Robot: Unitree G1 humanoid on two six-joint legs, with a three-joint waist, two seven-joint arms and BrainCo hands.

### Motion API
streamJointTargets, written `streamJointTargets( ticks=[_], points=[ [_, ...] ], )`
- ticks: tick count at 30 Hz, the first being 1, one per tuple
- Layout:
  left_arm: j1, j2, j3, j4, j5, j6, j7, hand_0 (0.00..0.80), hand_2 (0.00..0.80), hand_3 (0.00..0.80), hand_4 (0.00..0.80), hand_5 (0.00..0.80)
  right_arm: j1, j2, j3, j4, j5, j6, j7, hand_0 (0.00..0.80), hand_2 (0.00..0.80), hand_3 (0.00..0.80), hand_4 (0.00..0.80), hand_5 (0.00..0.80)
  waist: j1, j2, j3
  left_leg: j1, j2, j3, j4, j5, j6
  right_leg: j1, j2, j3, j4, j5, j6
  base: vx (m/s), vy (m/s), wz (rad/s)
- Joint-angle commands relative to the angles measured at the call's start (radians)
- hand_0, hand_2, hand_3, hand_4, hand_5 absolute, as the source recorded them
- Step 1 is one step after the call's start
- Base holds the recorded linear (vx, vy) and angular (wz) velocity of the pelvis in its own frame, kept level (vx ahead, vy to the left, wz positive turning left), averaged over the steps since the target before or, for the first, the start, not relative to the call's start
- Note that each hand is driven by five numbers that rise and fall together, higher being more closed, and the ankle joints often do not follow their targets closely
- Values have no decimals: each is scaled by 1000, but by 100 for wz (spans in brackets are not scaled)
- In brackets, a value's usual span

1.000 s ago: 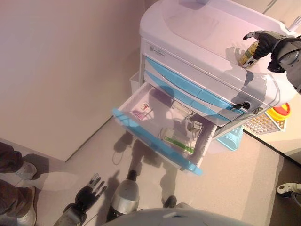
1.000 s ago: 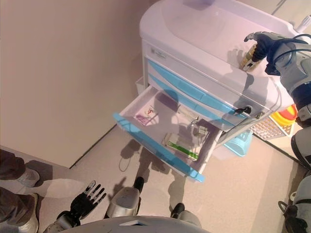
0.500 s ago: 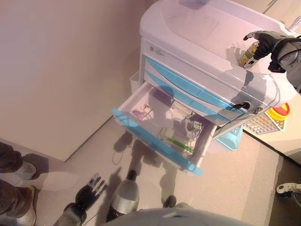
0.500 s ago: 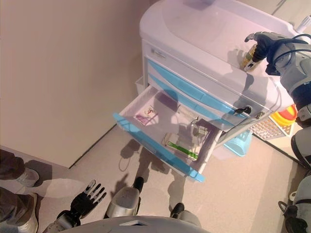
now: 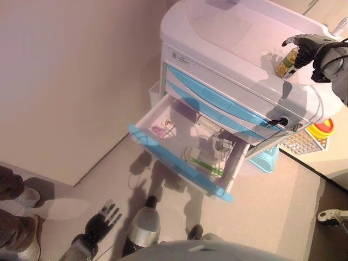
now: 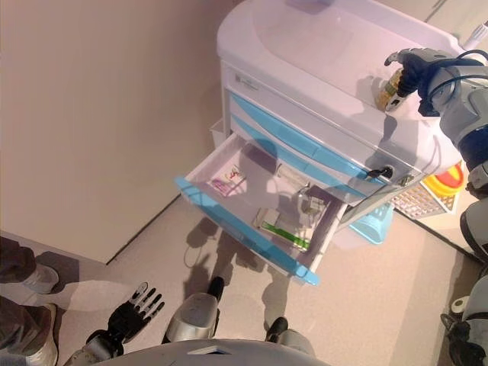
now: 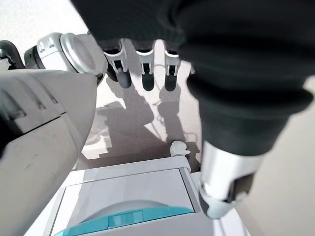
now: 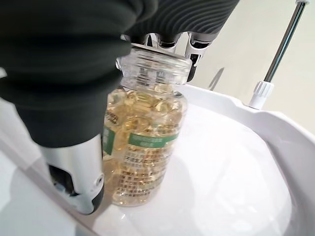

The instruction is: Open the drawer and pick up the medicine

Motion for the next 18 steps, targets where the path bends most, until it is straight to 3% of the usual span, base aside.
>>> streamJointTargets(
  ticks=[1,18],
  points=[
    [33,37,-8,-39,-8,-13,-13,0,0,0,0,0,-163,-85,102,-12,-1,21,-45,0,0,0,0,0,3,-23,-12,-23,-28,-26,88,-138,9,3,-6,4,25,47,44,0,0,0],
    [57,43,-16,-54,-31,-20,-5,0,0,0,0,0,-346,-168,205,-76,170,69,-131,0,0,0,0,0,-23,-34,-32,-10,-28,-7,77,-139,9,6,-7,10,14,56,47,-5,3,-3]
  ],
)
